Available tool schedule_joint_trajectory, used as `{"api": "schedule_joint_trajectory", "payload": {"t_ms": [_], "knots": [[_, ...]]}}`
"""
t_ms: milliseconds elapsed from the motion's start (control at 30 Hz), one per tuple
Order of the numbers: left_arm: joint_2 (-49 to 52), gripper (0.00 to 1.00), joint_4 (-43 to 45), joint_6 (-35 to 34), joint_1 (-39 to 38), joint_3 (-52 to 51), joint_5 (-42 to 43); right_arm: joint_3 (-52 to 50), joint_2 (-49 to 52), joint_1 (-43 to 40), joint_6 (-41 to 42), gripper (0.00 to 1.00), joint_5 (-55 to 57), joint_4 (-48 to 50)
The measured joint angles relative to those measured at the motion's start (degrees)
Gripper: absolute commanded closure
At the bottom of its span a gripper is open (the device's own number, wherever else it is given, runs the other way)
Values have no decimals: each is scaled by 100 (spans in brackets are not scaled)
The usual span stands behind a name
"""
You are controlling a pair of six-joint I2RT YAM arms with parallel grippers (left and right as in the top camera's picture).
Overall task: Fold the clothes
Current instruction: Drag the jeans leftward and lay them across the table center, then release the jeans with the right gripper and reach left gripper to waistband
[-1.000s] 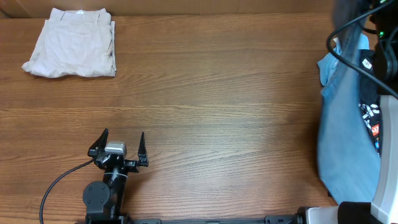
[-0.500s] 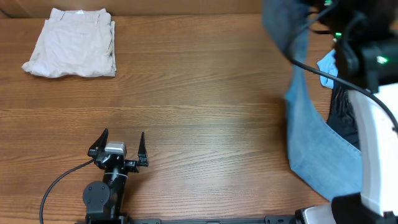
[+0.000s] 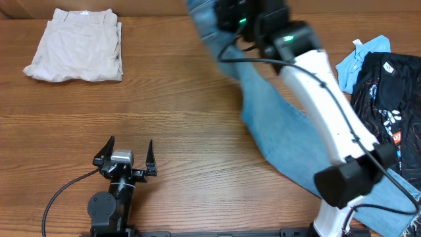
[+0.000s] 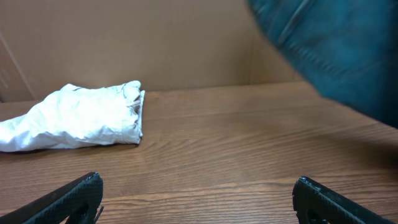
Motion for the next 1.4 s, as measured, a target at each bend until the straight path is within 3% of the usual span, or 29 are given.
{"api": "schedule_joint_trajectory", "payload": {"t_ms": [300, 367, 500, 633, 1000, 1167, 1400], "knots": [[0, 0, 0, 0, 0, 0, 0, 0, 442, 1139, 96, 95, -125, 326], [0, 0, 0, 0, 0, 0, 0, 0, 444, 1331, 98, 76, -144, 365], [0, 0, 0, 0, 0, 0, 0, 0, 444, 1576, 136, 16, -212, 382], [0, 0, 0, 0, 0, 0, 0, 37, 444, 1633, -20, 0, -116, 407], [0, 0, 0, -2, 0, 0, 0, 57, -101, 892, -293, 0, 1478, -1220], [0, 0, 0, 0, 0, 0, 0, 83, -1281, -114, -319, 0, 1707, -2688], [0, 0, 0, 0, 0, 0, 0, 203, -2103, -776, -317, 0, 1613, -4649]]}}
